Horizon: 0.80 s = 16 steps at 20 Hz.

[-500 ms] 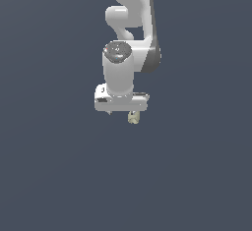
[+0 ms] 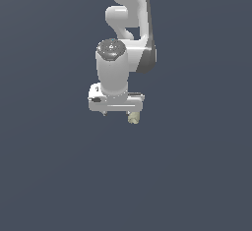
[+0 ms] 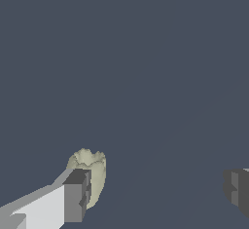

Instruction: Pick up the object and move it to a goal position.

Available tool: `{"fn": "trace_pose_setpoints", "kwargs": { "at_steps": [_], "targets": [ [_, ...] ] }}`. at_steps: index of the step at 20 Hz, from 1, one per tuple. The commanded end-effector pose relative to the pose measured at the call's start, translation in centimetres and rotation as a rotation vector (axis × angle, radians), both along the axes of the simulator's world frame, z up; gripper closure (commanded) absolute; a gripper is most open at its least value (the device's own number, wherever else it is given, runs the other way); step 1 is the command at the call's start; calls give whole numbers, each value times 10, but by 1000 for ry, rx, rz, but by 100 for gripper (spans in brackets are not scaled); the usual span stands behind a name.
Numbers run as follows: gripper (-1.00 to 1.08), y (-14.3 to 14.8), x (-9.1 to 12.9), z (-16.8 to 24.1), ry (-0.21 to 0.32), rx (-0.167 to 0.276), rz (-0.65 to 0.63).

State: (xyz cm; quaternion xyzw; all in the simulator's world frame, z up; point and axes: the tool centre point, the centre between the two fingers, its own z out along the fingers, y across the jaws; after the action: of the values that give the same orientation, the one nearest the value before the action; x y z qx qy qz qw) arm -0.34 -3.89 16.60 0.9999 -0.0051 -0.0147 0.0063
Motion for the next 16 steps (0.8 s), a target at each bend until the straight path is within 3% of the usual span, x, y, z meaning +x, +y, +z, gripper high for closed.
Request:
{"fn": "trace_pose_setpoints", "kwargs": {
  "at_steps": [1, 9, 16],
  "targets": [
    [-92, -4, 2, 2, -3, -3, 1],
    [-92, 8, -5, -8, -5, -1, -16],
    [-92, 38, -27, -35, -15, 3, -68]
  ]
}}
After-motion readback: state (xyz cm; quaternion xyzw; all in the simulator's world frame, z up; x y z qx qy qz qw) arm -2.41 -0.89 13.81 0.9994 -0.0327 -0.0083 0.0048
